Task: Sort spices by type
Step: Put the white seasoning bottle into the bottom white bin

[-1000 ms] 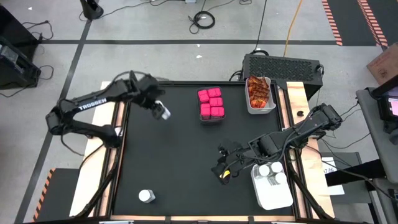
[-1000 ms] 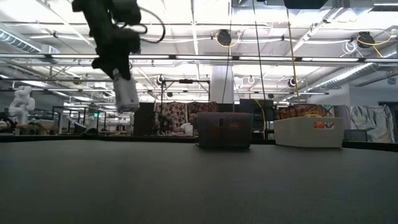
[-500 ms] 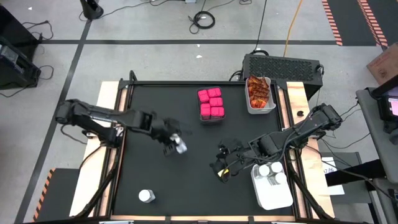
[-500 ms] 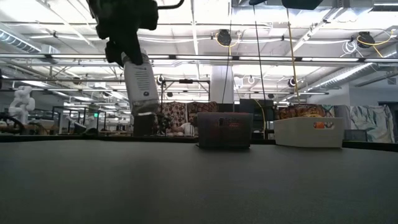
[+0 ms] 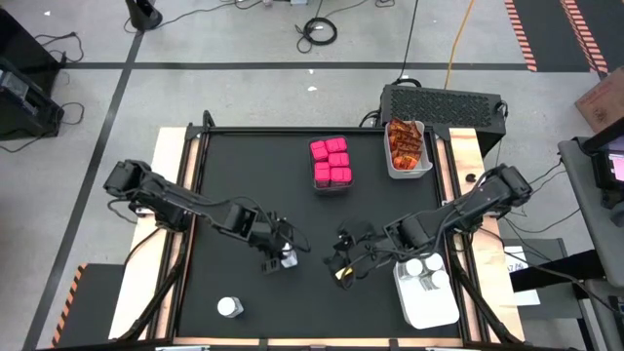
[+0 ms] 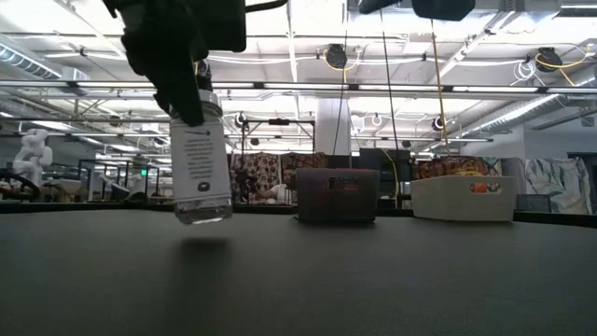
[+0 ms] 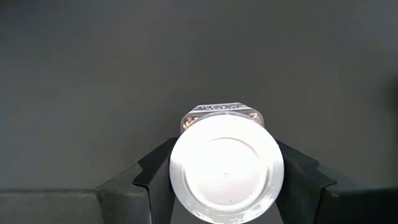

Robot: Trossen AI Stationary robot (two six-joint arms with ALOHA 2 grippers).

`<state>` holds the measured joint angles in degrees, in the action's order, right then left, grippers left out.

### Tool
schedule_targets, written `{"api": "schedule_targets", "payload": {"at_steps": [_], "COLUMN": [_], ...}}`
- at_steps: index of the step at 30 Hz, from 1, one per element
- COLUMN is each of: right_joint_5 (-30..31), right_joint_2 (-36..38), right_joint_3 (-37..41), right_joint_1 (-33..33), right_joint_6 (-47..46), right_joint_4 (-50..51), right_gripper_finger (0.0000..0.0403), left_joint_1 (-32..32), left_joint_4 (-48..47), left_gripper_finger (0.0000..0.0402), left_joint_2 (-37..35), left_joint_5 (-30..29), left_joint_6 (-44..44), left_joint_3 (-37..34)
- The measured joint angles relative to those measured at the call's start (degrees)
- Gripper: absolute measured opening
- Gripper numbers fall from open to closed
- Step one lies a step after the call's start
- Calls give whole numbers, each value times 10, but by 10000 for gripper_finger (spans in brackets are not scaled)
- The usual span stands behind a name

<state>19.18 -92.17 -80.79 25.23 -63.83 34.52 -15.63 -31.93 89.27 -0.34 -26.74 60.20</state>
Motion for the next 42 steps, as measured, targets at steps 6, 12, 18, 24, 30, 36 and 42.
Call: {"api": "schedule_targets", "payload": {"at_steps": [6,12,18,24,30,36,42], "right_joint_5": [-15,-15,-15,-15,-15,-15,-15], "right_joint_2": [-17,-23,-24,-24,-24,-24,-24], "right_joint_3": [0,0,0,0,0,0,0], "right_joint_1": [0,3,4,4,4,4,4], "right_joint_6": [0,0,0,0,0,0,0], "right_joint_4": [-1,-17,-31,-31,-31,-32,-33], "right_gripper_finger": [256,256,256,256,256,256,256], "left_joint_1": [-3,-3,-3,-3,-3,-3,-3], "left_joint_4": [-1,-3,-33,-66,-64,-61,-61], "left_gripper_finger": [208,208,208,208,241,257,259], "left_joint_2": [0,0,0,-1,-1,-1,-1], "left_joint_5": [0,0,0,0,-2,-2,0], "left_joint_6": [0,0,1,3,2,2,3], "left_joint_3": [0,0,0,1,1,1,1]}}
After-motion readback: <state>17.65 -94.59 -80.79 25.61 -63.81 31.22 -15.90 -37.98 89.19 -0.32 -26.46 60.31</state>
